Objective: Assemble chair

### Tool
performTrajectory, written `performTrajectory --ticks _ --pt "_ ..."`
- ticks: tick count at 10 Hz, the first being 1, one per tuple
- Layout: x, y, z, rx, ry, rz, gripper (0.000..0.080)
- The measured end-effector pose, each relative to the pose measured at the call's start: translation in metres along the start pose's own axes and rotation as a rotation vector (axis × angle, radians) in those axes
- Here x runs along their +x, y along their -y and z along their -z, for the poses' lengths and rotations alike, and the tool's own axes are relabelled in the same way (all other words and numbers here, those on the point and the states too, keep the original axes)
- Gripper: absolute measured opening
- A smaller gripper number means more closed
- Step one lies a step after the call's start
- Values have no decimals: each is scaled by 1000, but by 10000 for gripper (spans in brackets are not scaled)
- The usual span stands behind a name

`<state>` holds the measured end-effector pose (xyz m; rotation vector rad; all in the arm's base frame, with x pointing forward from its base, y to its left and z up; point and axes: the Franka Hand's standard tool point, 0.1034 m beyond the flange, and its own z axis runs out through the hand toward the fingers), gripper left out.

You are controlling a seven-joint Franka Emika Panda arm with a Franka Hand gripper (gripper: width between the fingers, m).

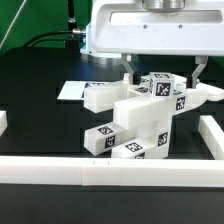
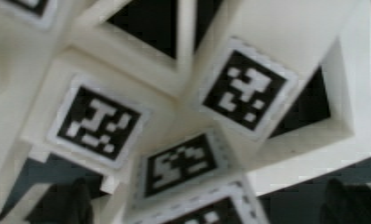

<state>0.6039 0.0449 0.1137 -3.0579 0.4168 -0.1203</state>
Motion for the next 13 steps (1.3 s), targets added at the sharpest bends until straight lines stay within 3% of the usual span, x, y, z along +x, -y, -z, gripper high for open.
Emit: performTrajectory --ticks 5,6,7,8,13 --pt "-1 0 -1 -1 -1 102 620" --pt "-1 0 -1 -1 -1 99 440" --pt "-1 0 -1 -1 -1 85 440" --pt "-1 0 -1 -1 -1 85 281" --pt "0 1 -2 18 -12 -348 283"
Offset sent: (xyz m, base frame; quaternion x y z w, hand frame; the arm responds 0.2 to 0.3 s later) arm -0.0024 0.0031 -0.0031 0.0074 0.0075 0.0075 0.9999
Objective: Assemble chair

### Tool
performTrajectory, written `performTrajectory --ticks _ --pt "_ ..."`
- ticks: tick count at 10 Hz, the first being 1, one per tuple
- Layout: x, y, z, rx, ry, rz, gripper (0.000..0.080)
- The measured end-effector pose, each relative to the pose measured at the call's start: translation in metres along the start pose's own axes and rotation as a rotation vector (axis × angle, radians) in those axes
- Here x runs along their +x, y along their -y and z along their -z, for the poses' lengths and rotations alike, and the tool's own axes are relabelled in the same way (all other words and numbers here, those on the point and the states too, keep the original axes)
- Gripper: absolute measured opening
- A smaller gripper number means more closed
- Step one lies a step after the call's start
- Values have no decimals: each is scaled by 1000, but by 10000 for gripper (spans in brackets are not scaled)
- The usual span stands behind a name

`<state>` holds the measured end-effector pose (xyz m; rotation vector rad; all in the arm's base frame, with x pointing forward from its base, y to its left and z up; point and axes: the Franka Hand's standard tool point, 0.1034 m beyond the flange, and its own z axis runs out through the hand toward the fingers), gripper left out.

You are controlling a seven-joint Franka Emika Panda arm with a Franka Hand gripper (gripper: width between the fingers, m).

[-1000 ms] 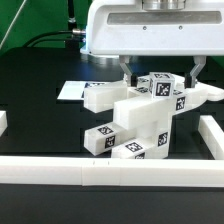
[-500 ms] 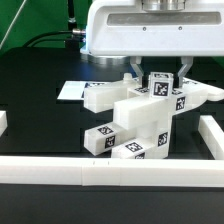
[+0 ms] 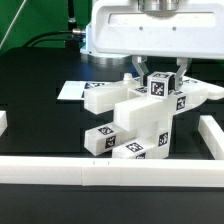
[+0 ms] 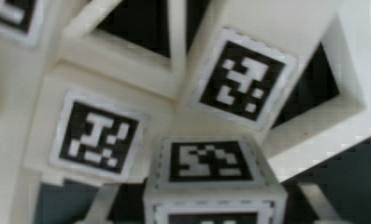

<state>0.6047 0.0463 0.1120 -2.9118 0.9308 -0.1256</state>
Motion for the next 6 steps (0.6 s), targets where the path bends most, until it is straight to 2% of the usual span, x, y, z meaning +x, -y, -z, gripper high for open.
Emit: performTrajectory --ticks 2,6 --pt "1 7 0 12 -29 -178 284" --pt "-1 10 0 30 -17 -416 284"
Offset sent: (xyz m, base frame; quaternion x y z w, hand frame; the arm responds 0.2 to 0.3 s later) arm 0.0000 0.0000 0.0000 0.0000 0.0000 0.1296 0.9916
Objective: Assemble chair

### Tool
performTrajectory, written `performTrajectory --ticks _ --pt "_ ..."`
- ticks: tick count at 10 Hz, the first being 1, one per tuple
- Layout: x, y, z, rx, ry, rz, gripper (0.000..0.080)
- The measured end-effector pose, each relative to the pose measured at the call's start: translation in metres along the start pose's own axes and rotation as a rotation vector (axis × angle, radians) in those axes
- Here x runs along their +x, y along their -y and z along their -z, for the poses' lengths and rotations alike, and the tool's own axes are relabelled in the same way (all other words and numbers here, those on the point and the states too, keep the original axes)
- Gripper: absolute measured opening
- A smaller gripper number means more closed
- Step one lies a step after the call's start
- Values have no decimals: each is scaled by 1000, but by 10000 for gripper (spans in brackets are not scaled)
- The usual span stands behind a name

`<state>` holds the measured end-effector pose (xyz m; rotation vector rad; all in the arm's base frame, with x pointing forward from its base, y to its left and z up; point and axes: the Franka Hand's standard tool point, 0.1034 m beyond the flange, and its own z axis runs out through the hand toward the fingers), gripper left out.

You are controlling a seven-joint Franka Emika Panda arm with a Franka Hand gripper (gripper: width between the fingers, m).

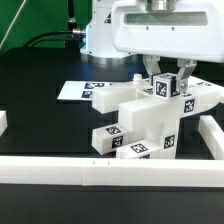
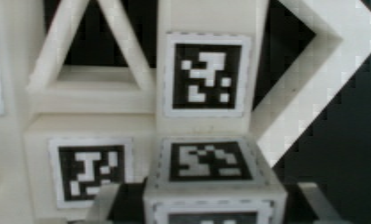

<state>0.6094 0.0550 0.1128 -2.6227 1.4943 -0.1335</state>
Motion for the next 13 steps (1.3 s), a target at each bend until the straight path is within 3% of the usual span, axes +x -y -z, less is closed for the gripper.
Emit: performTrajectory --ticks 1,2,4,7,9,11,13 --pt "0 0 0 8 5 -76 284" --pt "0 0 -1 43 18 -242 284" --pt "1 0 -2 70 32 -439 284" --pt "0 1 -2 71 42 -622 284" --pt "1 1 -2 72 40 -560 296" --pt "1 2 -2 74 39 -534 607" --pt "1 2 -2 75 30 -350 637"
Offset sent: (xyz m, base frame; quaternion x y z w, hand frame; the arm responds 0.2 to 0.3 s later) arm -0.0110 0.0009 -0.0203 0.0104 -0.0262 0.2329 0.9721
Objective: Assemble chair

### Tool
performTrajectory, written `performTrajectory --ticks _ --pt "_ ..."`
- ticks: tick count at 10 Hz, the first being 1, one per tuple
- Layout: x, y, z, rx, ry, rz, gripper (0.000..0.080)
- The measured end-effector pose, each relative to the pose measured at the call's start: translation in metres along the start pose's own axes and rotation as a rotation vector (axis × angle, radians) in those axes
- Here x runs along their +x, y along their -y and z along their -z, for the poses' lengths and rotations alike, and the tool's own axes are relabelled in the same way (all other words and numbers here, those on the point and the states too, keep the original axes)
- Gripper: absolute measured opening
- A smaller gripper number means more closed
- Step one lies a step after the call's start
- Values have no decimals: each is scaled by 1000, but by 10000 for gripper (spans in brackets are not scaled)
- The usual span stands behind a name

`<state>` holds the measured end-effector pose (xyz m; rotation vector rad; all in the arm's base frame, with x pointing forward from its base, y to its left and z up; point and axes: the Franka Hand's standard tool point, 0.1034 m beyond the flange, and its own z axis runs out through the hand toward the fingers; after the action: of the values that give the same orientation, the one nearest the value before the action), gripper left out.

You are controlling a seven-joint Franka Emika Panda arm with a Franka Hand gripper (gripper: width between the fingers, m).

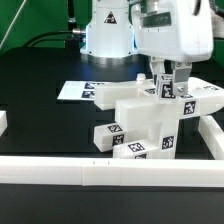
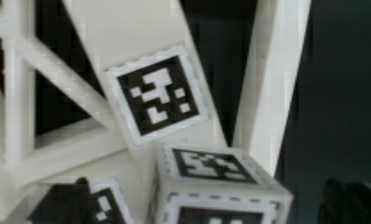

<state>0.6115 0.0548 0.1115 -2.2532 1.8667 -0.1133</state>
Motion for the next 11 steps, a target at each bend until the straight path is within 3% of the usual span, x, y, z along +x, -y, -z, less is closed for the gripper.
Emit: performTrajectory --ticks 2,3,4,5,8,9,10,11 --pt "0 0 0 -6 1 161 647" --pt "0 -1 3 -58 19 348 649" --pt "1 2 7 -77 21 426 649" --pt "1 2 9 -112 25 579 649" --pt "3 4 9 -105 27 796 649" --pt "2 3 9 -113 27 863 649" --pt "1 1 9 -156 16 1027 649" --pt "-2 0 7 -179 8 1146 649"
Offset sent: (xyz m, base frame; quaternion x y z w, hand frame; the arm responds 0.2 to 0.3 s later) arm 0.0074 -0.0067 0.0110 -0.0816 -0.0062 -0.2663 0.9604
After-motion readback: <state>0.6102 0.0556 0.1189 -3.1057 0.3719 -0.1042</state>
